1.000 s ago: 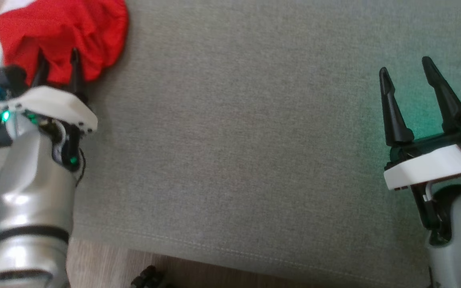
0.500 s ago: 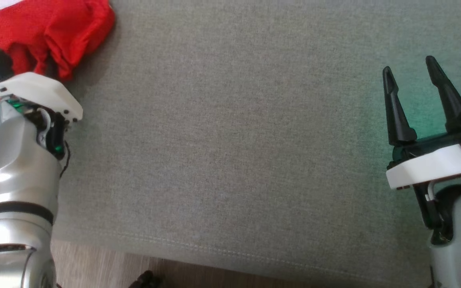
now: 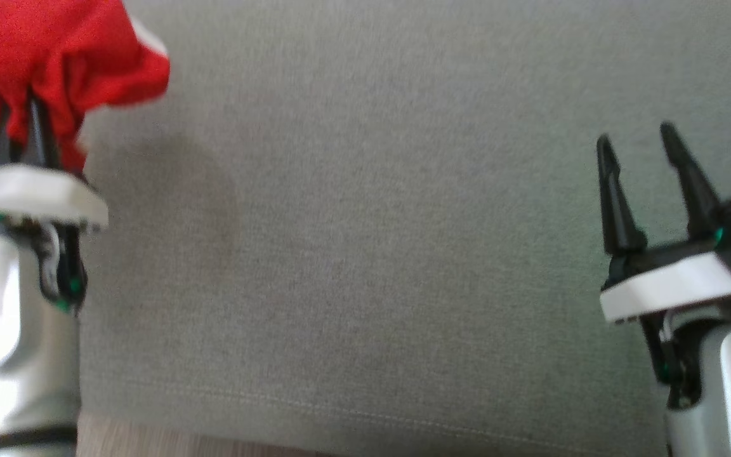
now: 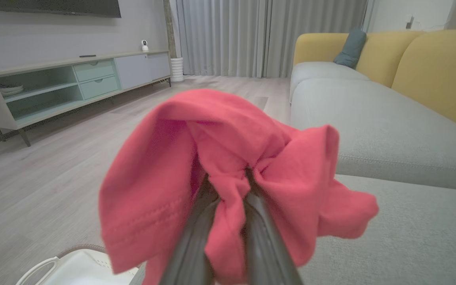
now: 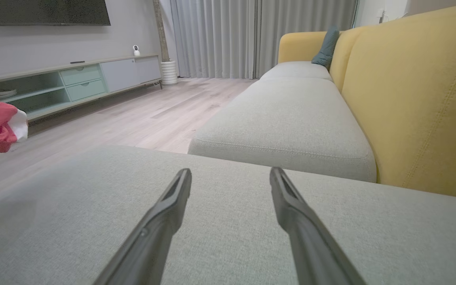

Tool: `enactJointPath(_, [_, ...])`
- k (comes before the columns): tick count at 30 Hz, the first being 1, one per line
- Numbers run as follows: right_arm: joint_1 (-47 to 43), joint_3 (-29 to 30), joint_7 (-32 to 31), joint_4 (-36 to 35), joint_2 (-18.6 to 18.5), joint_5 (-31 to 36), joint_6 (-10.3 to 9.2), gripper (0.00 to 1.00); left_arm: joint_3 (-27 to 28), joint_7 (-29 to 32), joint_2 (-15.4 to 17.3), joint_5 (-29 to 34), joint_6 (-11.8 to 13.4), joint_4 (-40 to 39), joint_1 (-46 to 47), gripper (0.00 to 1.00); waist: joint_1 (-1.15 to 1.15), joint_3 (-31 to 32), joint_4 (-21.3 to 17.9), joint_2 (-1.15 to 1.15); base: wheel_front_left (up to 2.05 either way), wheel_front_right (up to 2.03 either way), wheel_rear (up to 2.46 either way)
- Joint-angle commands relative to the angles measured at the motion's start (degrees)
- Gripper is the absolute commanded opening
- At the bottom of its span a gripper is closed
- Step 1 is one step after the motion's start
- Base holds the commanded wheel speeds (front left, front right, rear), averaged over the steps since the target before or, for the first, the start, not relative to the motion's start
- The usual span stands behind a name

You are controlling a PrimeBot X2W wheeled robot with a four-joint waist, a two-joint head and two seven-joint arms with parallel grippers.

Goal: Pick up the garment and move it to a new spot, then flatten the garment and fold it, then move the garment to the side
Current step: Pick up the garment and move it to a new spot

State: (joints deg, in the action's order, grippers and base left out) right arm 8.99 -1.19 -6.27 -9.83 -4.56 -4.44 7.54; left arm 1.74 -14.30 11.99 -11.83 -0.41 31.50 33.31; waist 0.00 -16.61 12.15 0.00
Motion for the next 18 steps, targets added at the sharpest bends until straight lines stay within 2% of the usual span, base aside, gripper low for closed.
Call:
enactJointPath(1, [-0.88,-0.96,0.77,-1.38,0.43,-0.54,-0.05,1.00,2.46,-0.69,2.00,0.65,0.59,-4.89,-1.46,0.00,0.00,3.86,-1.21,0.00,0.00,0.00,0.00])
enactJointPath(11, [-4.55,-1.40,2.87,1.11,1.45,-2.88,-0.05,1.00,-0.68,1.65,-0.91,2.72,1.82,-22.41,-18.15,0.00,0.00,9.87,-5.67,0.00,0.00,0.00,0.00])
enactJointPath(18, [-5.20,-2.33,3.76,2.16,1.65,-4.01,-0.05,1.00,-7.15,5.53,-3.55,3.69,-0.11,-27.74,-22.94,0.00,0.00,9.97,-11.29,0.00,0.00,0.00,0.00])
